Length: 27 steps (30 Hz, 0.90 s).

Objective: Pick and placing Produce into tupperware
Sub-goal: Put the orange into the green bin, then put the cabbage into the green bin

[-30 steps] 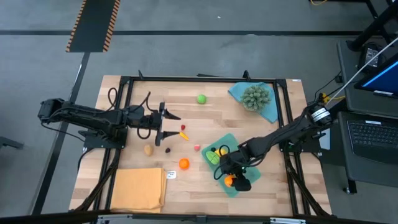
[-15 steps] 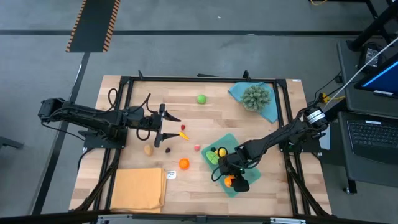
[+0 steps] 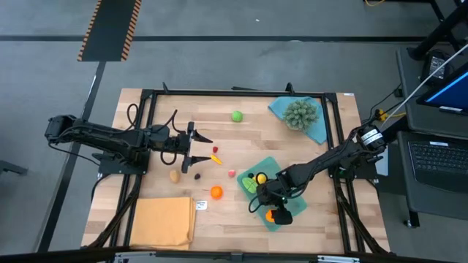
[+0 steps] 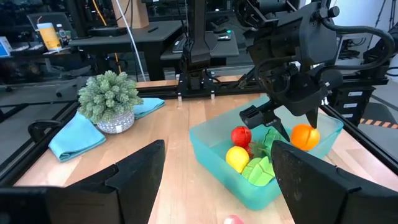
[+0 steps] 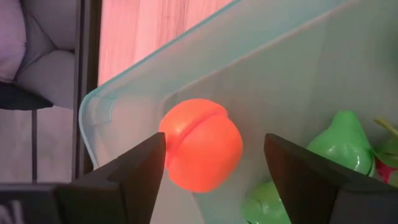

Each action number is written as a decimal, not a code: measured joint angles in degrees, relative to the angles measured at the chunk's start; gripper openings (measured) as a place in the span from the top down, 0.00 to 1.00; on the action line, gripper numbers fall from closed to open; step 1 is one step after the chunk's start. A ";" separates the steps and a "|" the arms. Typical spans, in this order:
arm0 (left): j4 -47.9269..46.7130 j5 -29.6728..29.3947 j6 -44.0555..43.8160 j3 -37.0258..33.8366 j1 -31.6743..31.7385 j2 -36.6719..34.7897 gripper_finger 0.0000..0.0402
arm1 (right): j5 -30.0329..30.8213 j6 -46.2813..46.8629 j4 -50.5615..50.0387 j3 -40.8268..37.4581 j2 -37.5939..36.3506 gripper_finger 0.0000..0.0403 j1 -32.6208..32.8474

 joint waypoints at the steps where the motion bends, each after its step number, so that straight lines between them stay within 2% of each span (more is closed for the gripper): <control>1: 0.00 0.00 0.00 0.00 0.00 0.00 0.29 | 0.00 -0.02 0.00 0.00 0.00 0.32 0.00; 10: 0.00 0.00 0.00 0.00 0.00 0.00 0.29 | 0.02 -0.06 -0.47 -0.02 -0.47 0.32 0.07; 17: 0.02 0.00 0.02 0.00 0.00 0.00 0.29 | 0.28 -0.32 -0.72 -0.04 -6.64 0.32 -0.10; 20: 0.00 0.00 0.02 0.00 0.00 0.00 0.29 | 4.79 -2.02 -1.22 -0.04 -10.35 0.32 -0.24; 27: 0.00 0.01 0.02 0.00 0.00 0.00 0.29 | 24.20 -4.31 -6.60 -0.04 -16.82 0.32 -0.28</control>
